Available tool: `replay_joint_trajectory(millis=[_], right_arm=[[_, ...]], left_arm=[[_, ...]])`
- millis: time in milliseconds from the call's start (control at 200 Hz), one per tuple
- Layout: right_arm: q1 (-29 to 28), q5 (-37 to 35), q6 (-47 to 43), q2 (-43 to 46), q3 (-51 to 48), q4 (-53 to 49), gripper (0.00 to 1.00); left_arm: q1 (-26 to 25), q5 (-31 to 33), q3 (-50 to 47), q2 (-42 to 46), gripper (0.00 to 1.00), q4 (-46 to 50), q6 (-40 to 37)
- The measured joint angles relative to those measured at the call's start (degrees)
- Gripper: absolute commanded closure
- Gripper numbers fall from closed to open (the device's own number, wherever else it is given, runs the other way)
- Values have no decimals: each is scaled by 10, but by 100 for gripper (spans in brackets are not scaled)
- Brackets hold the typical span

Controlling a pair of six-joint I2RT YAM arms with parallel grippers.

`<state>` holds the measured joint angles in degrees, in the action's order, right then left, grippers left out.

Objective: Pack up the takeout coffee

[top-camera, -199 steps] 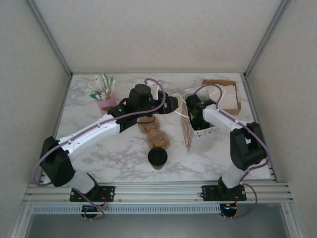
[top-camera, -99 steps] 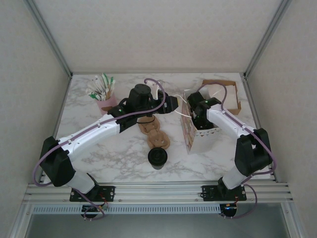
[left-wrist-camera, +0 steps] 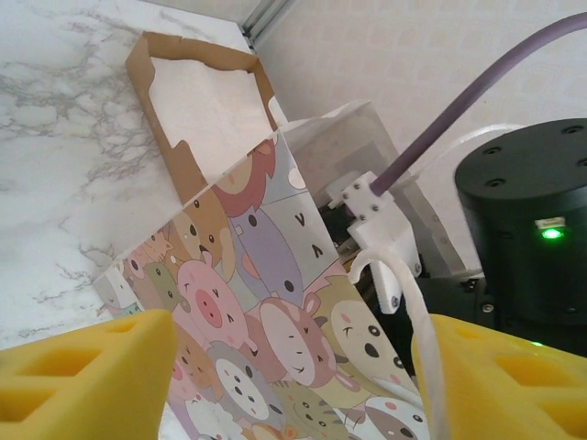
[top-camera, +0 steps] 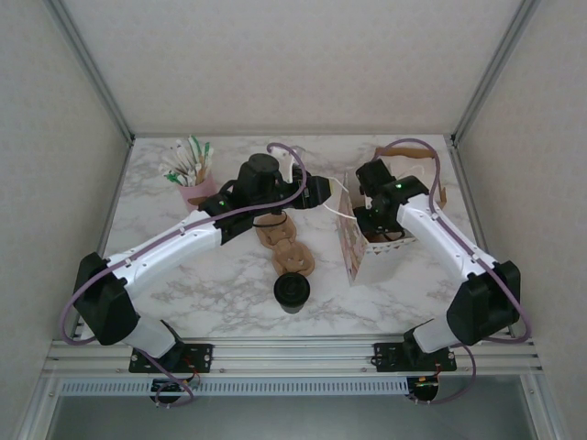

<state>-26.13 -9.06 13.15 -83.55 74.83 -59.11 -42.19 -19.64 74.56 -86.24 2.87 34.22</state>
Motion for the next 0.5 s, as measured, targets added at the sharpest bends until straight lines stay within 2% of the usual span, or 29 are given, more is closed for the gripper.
replay_joint_trajectory(millis=[210, 501], right_arm=[[0, -4, 0, 36, 23, -15, 16], [0, -1, -1, 82, 67, -23, 11]], left_arm=[[0, 2, 3, 0, 13, 2, -8], [0, 15, 24, 1, 3, 16, -18]])
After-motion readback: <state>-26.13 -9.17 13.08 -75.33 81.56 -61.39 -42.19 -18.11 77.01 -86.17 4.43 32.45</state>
